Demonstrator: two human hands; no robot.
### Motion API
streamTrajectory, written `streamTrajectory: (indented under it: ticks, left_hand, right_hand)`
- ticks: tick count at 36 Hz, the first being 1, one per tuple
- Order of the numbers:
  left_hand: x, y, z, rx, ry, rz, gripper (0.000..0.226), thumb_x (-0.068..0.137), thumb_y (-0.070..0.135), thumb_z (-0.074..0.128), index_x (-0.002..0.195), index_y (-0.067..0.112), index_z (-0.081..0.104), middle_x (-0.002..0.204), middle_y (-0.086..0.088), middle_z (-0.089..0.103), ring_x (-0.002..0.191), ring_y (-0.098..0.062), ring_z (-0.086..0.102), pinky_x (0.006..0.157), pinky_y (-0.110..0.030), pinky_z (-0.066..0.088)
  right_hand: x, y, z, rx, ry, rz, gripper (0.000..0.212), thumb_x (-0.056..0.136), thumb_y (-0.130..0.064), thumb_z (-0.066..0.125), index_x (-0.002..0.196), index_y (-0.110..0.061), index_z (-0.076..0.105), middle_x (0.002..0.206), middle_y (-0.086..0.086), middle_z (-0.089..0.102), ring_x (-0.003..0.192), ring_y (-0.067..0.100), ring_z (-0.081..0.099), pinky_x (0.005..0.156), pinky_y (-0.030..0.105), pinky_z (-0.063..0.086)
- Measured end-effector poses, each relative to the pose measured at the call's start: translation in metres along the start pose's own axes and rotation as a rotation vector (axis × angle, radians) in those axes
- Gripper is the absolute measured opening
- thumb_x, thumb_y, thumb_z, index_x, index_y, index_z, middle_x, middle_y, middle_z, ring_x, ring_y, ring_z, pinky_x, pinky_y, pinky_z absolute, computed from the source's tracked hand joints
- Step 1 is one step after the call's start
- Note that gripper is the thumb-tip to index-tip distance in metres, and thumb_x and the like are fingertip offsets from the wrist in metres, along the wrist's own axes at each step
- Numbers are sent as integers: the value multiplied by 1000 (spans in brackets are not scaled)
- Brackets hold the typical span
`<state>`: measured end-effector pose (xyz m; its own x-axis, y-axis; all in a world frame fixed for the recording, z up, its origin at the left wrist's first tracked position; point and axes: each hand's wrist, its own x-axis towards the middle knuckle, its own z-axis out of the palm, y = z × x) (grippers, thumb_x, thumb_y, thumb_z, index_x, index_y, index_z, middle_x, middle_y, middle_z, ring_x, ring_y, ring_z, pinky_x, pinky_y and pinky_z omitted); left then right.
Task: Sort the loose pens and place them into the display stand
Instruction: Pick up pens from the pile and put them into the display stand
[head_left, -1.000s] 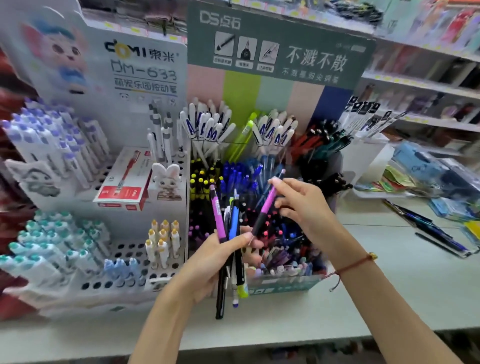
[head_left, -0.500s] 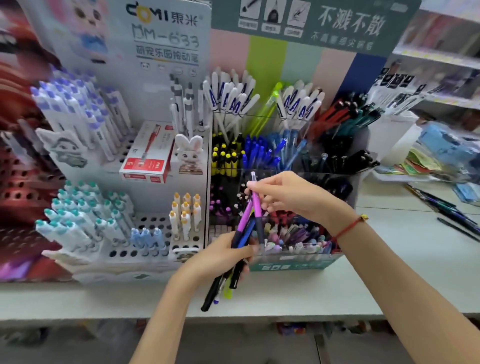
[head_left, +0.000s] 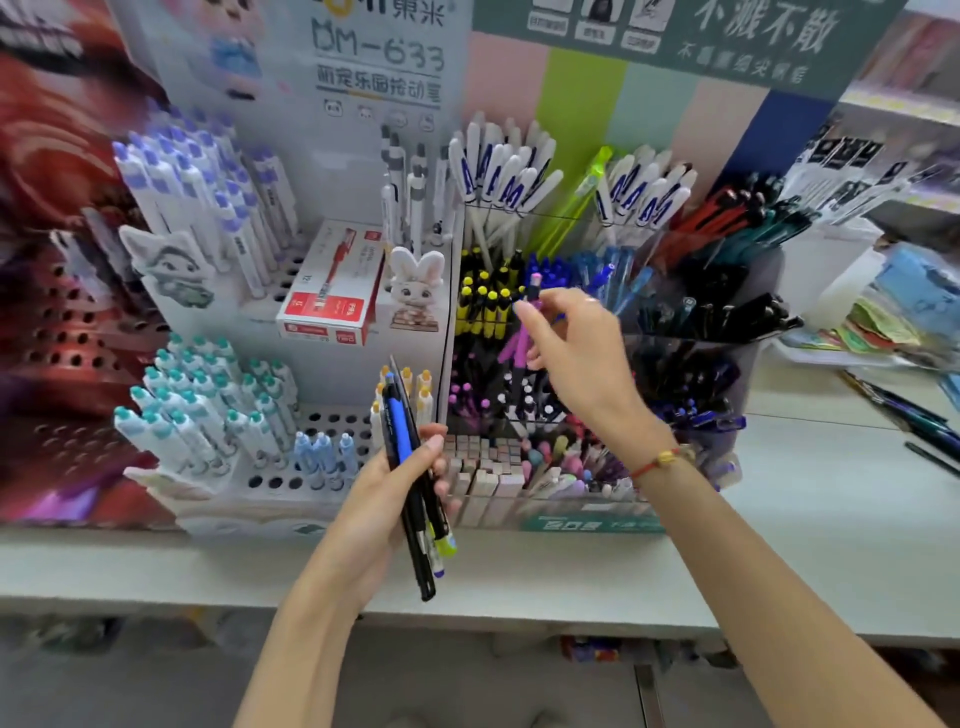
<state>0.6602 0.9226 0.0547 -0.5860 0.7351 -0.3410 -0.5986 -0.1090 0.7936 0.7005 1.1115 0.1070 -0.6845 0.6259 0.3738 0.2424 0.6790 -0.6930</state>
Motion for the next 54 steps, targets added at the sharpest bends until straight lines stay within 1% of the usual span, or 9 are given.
streamTrajectory:
  ticks: [6, 12, 16, 25, 30, 35, 41, 47, 54]
  left_hand:
    - [2, -1, 1, 19, 29, 29, 20, 93, 17, 56, 113, 13, 61, 66, 4, 50, 57, -10, 52, 61, -27, 55]
    - [4, 2, 3, 2, 40, 40, 18, 93, 17, 56, 109, 14, 62, 66, 4, 50, 56, -10, 52, 60, -27, 54]
    - [4, 1, 3, 3, 38, 32, 20, 94, 17, 55, 113, 13, 61, 66, 3, 50, 56, -10, 52, 62, -28, 55]
    - [3, 4, 3, -103, 12, 16, 19, 94, 15, 54, 110, 11, 62, 67, 2, 50, 56, -10, 51, 59, -27, 55]
    - [4, 3, 12, -109, 94, 39, 18, 95, 15, 53, 110, 12, 62, 65, 4, 52, 55, -9, 53, 60, -27, 57]
    - [3, 5, 20, -315, 65, 16, 21, 95, 16, 52, 114, 14, 62, 75, 1, 62, 68, -12, 62, 88, -39, 51]
    - [-1, 4, 28, -511, 10, 111, 25, 97, 12, 46, 117, 19, 58, 113, -4, 69, 109, -18, 65, 101, -35, 43]
    - [6, 5, 45, -590, 45, 194, 16, 98, 9, 43, 103, 17, 56, 101, -2, 71, 106, -16, 66, 99, -37, 45]
    - [20, 8, 81, -621, -23, 252, 11, 100, 11, 42, 105, 16, 50, 100, 2, 68, 102, -12, 67, 88, -32, 54]
  right_hand:
    - [-10, 2, 28, -151, 88, -174, 26, 96, -29, 56, 104, -5, 63, 90, -3, 51, 71, 9, 47, 66, 18, 36]
    - [-29, 14, 35, -260, 116, -228, 27, 95, -30, 59, 106, -6, 64, 94, 5, 62, 63, 16, 58, 54, 23, 46]
    - [-25, 19, 33, -440, 25, -269, 26, 88, -34, 66, 97, -10, 72, 94, 5, 60, 84, 22, 55, 65, 32, 46]
    - [-31, 6, 15, 126, 267, -112, 26, 92, -16, 64, 117, -10, 61, 84, -20, 62, 84, -7, 62, 81, 10, 48]
    - [-38, 20, 22, -26, 221, -265, 32, 90, -14, 66, 122, -11, 59, 87, -8, 70, 80, 1, 66, 76, 20, 56]
    - [-48, 41, 40, -371, 121, -380, 27, 89, -17, 67, 116, -16, 68, 100, 2, 72, 96, 19, 64, 83, 33, 53]
    - [-56, 32, 33, -330, 55, -181, 31, 94, -24, 59, 124, -19, 64, 123, 2, 61, 119, 18, 50, 100, 32, 40]
    - [-82, -2, -3, 170, -50, 69, 28, 86, -49, 62, 84, -21, 68, 77, -9, 65, 72, 6, 60, 66, 23, 49]
    - [-80, -6, -26, 497, -226, 672, 48, 72, -57, 71, 96, -17, 61, 99, 1, 70, 90, 15, 67, 69, 27, 56]
